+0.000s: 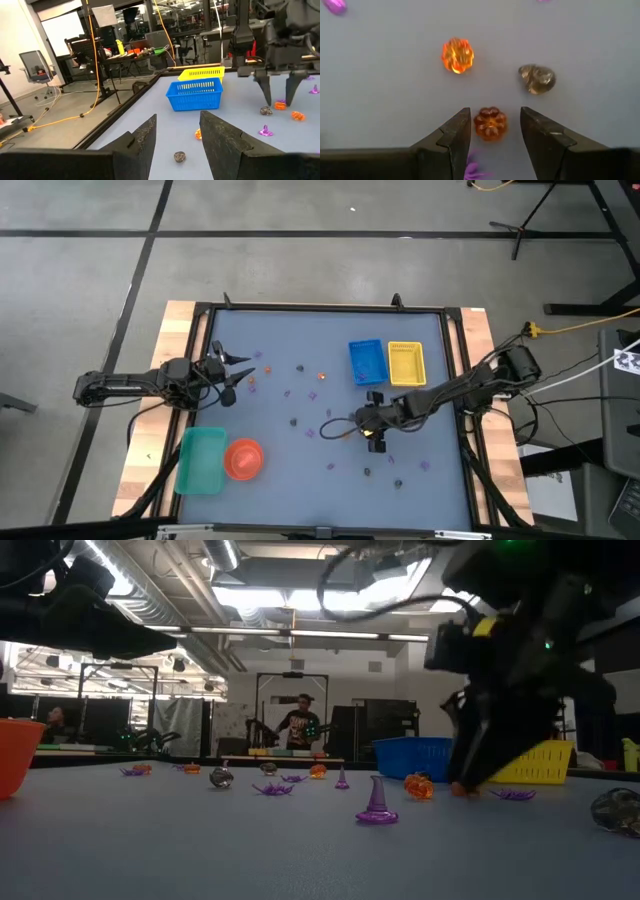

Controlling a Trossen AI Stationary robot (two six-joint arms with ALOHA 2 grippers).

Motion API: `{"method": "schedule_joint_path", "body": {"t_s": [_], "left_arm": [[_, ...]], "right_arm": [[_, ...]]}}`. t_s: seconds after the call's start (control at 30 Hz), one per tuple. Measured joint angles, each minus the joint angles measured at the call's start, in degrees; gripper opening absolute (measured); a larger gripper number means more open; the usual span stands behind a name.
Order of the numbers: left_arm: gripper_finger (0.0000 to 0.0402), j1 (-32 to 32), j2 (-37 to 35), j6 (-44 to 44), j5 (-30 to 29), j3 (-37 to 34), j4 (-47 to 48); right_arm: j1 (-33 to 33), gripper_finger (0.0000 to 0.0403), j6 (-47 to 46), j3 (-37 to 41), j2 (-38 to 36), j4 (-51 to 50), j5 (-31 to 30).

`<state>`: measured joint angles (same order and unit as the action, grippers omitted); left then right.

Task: Sort Halloween decoration
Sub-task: Put the orange pumpkin toy into the yellow box

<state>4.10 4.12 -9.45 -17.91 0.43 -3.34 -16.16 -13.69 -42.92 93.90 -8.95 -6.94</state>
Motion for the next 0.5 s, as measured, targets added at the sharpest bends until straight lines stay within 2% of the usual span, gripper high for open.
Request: {"method": "schedule_joint_path", "body": {"t_s": [0.5], "left_arm": [[0.0137,0.0,0.0,0.0,0.0,0.0,0.0]], "right_arm": [[0.0,0.0170,0.0,-0.2,1.1,0.1,0.7]]}}
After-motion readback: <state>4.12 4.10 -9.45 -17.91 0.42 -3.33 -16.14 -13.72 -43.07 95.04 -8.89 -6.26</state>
